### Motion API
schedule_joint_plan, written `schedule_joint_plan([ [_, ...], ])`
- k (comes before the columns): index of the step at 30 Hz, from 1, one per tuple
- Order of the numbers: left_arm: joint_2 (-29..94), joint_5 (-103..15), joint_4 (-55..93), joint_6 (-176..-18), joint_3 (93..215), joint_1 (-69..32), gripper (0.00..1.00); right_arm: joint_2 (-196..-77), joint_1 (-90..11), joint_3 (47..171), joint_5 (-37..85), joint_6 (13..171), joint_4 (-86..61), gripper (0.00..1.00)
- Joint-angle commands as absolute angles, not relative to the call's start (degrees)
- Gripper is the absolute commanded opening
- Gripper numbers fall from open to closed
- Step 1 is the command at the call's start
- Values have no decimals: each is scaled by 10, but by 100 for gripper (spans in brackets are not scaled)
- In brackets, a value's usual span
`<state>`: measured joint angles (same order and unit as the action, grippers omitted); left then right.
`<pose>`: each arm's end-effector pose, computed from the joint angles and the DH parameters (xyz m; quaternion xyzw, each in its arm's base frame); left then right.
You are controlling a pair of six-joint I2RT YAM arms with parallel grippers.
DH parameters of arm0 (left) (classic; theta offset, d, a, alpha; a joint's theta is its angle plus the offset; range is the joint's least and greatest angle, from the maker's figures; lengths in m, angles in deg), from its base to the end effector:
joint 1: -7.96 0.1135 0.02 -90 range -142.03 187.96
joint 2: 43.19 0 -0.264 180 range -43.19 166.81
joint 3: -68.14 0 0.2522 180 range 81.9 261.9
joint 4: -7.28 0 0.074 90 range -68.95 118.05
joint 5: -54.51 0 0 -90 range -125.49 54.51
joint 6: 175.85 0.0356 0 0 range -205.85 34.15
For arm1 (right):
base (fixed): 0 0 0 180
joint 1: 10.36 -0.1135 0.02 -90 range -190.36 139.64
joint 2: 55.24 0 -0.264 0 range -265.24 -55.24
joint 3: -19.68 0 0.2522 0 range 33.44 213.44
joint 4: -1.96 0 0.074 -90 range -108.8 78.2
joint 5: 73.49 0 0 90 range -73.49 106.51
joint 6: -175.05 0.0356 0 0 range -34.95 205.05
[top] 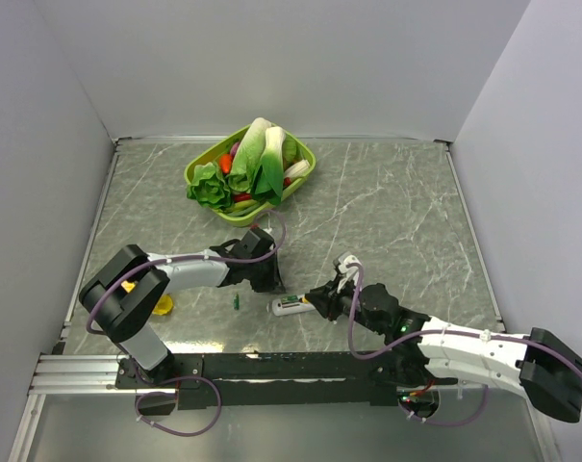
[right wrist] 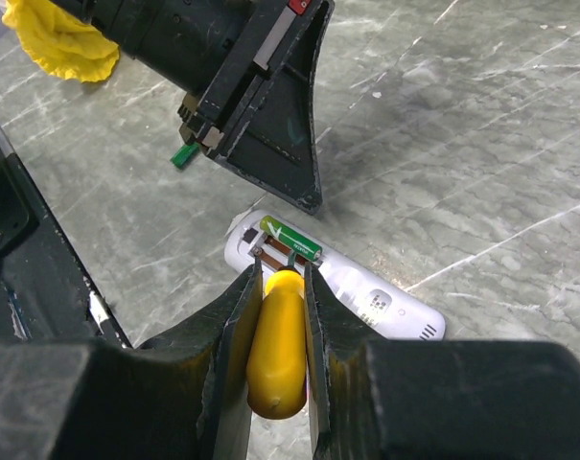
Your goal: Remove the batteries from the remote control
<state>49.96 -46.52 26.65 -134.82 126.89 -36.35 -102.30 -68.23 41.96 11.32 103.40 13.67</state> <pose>0.2149 -0.2193 0.1467 -0.0086 0.9465 -0.2877 0.1461 0.0962 0.1471 0.1763 -0.2379 0.7456 0.3556 0.5108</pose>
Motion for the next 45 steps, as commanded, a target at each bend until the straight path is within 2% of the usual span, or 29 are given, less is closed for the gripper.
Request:
schedule_joint_plan([
  [1,471,-417,296,-1341,1280,-363,7,-1036,-685,447,97,1021,165,0],
  [4,460,-402,306,-1338,1289,-358,16,-1041,-685,450,97,1023,172,0],
  [10,451,-384,322,-1332,1309,-355,24,-1047,-685,464,96,1020,172,0],
  [26,448,-386,334,-1319,1337,-351,25,-1015,-685,502,77,1003,93,0],
  [30,455,-386,312,-1309,1345,-333,32,-1017,-685,520,26,995,72,0],
  [35,510,-289,275,-1230,1423,-330,33,-1001,-684,523,3,997,67,0],
  [39,588,-289,247,-1189,1489,-332,32,-959,-684,508,7,1002,55,0],
  [45,744,-208,311,-1148,1620,-332,31,-866,-685,500,4,989,-9,0],
])
